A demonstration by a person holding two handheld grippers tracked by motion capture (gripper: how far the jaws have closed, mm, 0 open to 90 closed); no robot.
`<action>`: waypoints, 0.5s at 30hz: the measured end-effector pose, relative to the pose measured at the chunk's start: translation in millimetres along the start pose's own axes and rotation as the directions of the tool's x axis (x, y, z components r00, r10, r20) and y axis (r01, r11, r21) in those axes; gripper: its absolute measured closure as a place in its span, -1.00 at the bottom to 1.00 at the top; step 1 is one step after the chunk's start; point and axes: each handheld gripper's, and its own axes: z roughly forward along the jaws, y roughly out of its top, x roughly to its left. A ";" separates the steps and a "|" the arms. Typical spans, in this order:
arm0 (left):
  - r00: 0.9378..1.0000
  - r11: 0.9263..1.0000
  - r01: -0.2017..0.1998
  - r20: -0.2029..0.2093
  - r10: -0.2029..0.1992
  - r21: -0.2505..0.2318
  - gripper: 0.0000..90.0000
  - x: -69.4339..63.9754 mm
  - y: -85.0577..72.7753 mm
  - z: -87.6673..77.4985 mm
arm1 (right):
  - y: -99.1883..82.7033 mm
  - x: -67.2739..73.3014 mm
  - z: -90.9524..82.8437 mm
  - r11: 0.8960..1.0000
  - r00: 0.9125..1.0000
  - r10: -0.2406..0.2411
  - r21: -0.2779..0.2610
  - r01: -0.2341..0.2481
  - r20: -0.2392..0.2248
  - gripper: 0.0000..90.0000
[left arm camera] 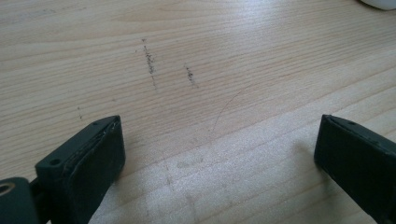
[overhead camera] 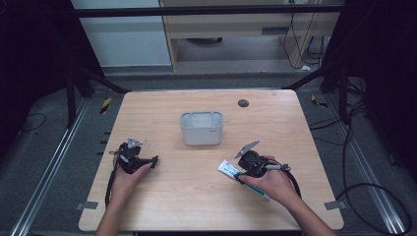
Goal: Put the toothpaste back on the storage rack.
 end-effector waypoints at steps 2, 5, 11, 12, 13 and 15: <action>1.000 1.000 0.002 0.000 -0.002 -0.001 -0.98 0.0 0.1 0.2 | 1.0 0.8 3.8 1.000 1.000 -0.004 0.015 0.003 0.002 0.07; 1.000 1.000 -0.003 0.001 0.003 0.001 -0.98 1.0 1.1 1.0 | 3.3 0.5 10.6 1.000 1.000 0.002 0.028 -0.002 0.004 0.08; 1.000 1.000 -0.001 0.000 0.001 0.003 -0.98 2.0 3.1 2.9 | 8.3 -0.8 21.0 0.998 1.000 0.017 0.059 -0.016 -0.013 0.08; 1.000 1.000 -0.001 -0.001 0.001 0.002 -0.98 2.2 3.4 3.3 | 8.3 -0.8 21.0 0.998 1.000 0.017 0.059 -0.016 -0.013 0.08; 1.000 1.000 -0.003 0.000 0.003 0.002 -0.98 2.7 4.0 3.9 | 9.1 -1.1 22.4 0.998 1.000 0.017 0.064 -0.016 -0.013 0.08; 1.000 1.000 -0.001 -0.001 0.001 0.002 -0.98 3.2 5.4 5.4 | 9.7 -1.2 23.0 0.997 1.000 0.025 0.067 -0.024 -0.013 0.08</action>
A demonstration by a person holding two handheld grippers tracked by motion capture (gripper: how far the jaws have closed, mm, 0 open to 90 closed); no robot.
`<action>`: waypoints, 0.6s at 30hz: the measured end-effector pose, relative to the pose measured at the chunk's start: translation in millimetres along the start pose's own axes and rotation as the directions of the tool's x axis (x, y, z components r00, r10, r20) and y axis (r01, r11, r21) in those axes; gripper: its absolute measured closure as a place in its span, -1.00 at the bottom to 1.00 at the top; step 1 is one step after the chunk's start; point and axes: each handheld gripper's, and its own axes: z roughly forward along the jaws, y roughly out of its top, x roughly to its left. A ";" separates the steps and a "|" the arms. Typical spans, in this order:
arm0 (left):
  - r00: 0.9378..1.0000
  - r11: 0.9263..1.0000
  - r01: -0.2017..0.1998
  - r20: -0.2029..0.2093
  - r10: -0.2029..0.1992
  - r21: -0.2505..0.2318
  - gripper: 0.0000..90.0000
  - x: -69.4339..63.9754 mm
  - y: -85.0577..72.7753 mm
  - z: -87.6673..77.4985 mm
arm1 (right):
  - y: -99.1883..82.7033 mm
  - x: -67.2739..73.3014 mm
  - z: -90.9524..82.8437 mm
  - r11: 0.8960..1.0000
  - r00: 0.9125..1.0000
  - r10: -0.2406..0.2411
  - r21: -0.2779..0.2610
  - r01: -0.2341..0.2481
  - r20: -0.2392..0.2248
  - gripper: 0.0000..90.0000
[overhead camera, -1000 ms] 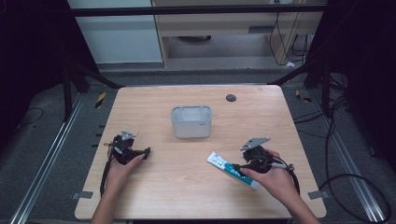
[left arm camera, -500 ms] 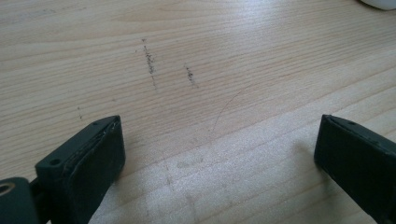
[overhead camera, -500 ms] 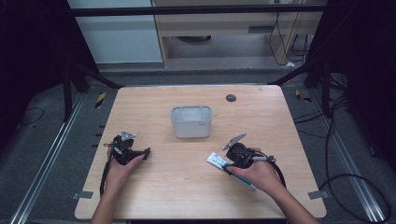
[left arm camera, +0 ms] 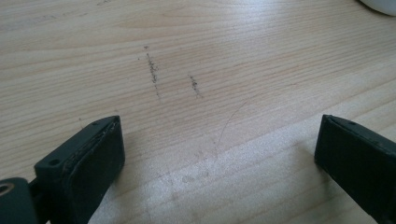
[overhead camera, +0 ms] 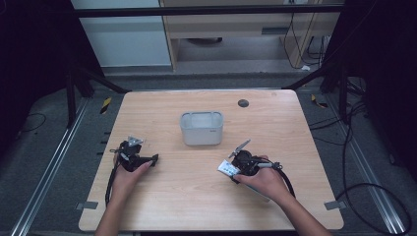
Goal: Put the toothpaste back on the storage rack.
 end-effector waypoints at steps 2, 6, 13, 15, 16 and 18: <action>1.000 1.000 0.003 0.000 -0.003 -0.001 -0.98 0.0 0.5 0.6 | 0.3 -0.3 0.2 1.000 1.000 0.001 0.000 -0.001 0.000 0.08; 1.000 1.000 0.001 0.000 -0.001 -0.001 -0.98 0.6 1.7 1.8 | 0.5 -1.5 2.7 1.000 1.000 0.007 0.016 -0.007 -0.008 0.09; 1.000 1.000 0.000 -0.001 0.000 -0.001 -0.98 0.8 2.2 2.3 | 0.9 -3.8 6.5 0.999 1.000 0.010 0.036 -0.009 -0.017 0.14; 1.000 1.000 0.000 -0.001 0.000 0.000 -0.98 0.8 2.2 2.3 | 1.4 -3.2 6.4 0.999 1.000 0.014 0.041 -0.014 -0.017 0.15; 1.000 1.000 0.000 -0.001 0.000 0.000 -0.98 0.8 2.2 2.3 | 1.4 -2.9 6.3 0.999 1.000 0.016 0.044 -0.015 -0.015 0.15; 1.000 1.000 0.000 -0.001 0.000 -0.001 -0.98 0.9 2.3 2.4 | 1.6 -2.5 6.3 0.999 1.000 0.014 0.045 -0.013 -0.013 0.16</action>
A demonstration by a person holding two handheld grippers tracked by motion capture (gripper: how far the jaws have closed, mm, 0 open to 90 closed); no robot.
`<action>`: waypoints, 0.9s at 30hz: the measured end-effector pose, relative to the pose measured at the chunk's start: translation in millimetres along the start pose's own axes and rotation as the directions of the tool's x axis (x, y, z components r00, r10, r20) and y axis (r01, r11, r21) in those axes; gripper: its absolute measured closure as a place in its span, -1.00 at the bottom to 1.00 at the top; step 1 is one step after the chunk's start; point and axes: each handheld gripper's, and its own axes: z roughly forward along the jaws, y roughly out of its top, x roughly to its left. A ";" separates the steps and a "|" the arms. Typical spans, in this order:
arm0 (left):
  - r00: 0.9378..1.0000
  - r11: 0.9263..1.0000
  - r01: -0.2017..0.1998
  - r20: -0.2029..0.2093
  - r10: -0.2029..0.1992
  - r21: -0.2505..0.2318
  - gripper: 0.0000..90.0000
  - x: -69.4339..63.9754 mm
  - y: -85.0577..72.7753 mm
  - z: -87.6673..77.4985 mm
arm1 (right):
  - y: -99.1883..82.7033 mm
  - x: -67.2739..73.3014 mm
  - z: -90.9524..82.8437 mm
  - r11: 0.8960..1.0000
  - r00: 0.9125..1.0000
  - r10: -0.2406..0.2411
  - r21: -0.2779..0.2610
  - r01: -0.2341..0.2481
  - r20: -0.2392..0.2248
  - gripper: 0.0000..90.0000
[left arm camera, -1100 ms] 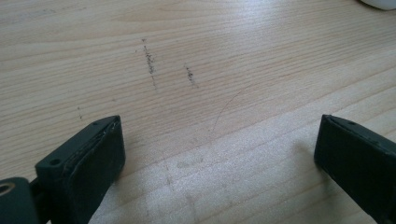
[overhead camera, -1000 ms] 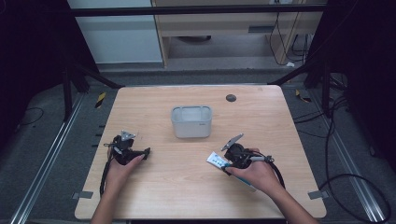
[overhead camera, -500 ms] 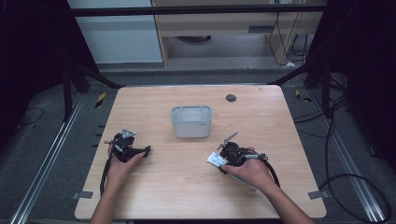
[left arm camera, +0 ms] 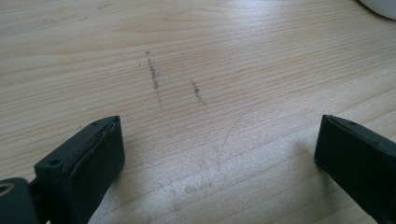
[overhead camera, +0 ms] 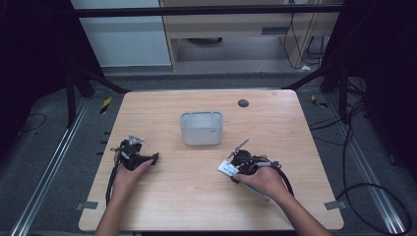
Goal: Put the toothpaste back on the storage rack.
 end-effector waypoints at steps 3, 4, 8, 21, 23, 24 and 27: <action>1.000 1.000 0.000 0.000 0.000 0.000 -0.98 0.0 0.0 0.0 | 0.1 0.9 0.0 1.000 1.000 0.000 0.002 0.000 0.004 0.17; 1.000 1.000 0.000 0.000 0.000 0.000 -0.98 0.0 0.0 0.0 | 0.2 1.1 -0.1 1.000 1.000 -0.003 0.004 0.003 0.006 0.17; 1.000 1.000 -0.001 0.000 0.001 0.000 -0.98 0.1 0.2 0.2 | 0.8 2.0 0.2 1.000 1.000 -0.013 0.008 0.013 0.016 0.18; 1.000 1.000 -0.002 0.001 0.002 0.000 -0.98 0.2 0.6 0.6 | 2.9 7.3 0.0 0.999 0.997 -0.046 0.023 0.044 0.064 0.25; 1.000 1.000 -0.002 0.001 0.002 0.000 -0.98 0.2 0.6 0.6 | 2.9 8.3 0.0 0.998 0.995 -0.057 0.018 0.055 0.081 0.28; 1.000 1.000 -0.002 0.001 0.002 0.000 -0.98 0.2 0.6 0.6 | 2.9 9.3 0.0 0.998 0.995 -0.056 0.017 0.055 0.088 0.29; 1.000 1.000 -0.001 0.001 0.001 0.000 -0.98 0.2 0.6 0.6 | 2.9 10.1 -0.3 0.998 0.994 -0.058 0.018 0.057 0.095 0.31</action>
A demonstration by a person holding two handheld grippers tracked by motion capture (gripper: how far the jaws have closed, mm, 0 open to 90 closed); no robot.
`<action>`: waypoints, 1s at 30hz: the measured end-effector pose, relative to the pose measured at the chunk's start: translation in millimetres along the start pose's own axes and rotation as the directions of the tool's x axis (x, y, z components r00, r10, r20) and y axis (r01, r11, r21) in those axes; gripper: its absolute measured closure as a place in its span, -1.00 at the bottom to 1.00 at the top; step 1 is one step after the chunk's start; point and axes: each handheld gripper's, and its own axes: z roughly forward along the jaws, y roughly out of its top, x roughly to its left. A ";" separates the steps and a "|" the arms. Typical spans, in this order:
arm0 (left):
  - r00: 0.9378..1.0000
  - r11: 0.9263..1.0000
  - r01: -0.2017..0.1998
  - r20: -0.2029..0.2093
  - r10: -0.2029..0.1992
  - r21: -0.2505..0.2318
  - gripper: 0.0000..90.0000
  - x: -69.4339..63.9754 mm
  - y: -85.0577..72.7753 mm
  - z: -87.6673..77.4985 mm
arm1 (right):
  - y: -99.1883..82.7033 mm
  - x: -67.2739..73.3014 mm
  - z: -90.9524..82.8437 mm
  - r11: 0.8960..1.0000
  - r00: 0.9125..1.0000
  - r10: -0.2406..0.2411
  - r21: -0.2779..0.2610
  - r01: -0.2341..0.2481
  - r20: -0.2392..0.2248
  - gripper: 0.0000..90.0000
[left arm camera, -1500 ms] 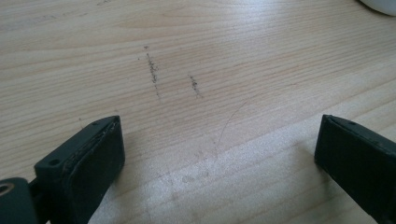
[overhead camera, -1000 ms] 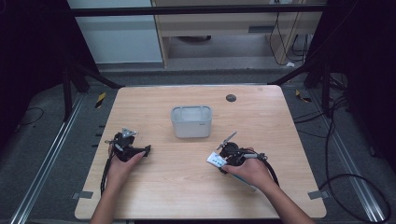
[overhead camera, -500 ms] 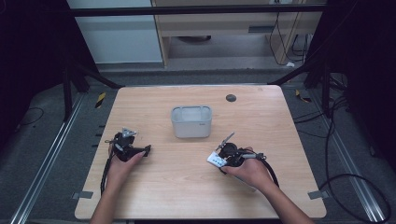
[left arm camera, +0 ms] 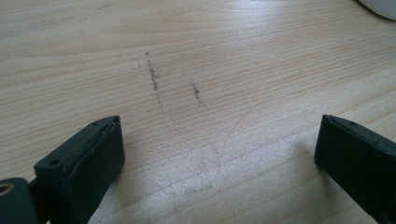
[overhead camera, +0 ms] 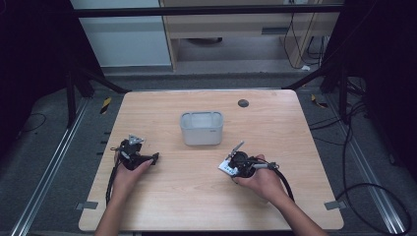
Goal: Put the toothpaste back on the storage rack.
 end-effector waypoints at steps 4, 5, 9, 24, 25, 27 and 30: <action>1.000 1.000 -0.001 0.000 0.001 0.000 -0.98 0.0 0.0 0.0 | -0.3 -2.3 -1.1 1.000 1.000 0.010 -0.005 -0.010 0.000 0.42; 1.000 1.000 0.000 0.000 0.000 0.000 -0.98 0.0 0.0 0.0 | -0.5 -2.8 -1.2 1.000 1.000 0.015 -0.007 -0.015 -0.003 0.43; 1.000 1.000 -0.001 0.000 0.001 0.000 -0.98 0.0 0.1 0.1 | -0.1 -3.0 -1.5 1.000 1.000 0.013 -0.004 -0.013 -0.002 0.46; 1.000 1.000 0.001 0.000 -0.001 -0.001 -0.98 0.0 0.3 0.4 | 2.0 -5.5 -10.6 1.000 1.000 0.019 -0.012 -0.019 -0.007 0.76; 1.000 1.000 0.001 0.001 -0.001 0.000 -0.98 0.0 0.3 0.3 | 2.0 -5.5 -10.6 1.000 1.000 0.019 -0.012 -0.019 -0.007 0.76; 1.000 1.000 0.001 0.001 -0.001 0.000 -0.98 0.0 0.3 0.3 | 1.9 -8.5 -14.6 0.999 0.999 0.040 -0.034 -0.040 -0.022 0.76; 1.000 1.000 0.002 0.001 -0.002 -0.001 -0.98 0.0 0.3 0.4 | 4.3 -14.5 -24.8 0.997 0.998 0.054 -0.062 -0.056 -0.025 0.77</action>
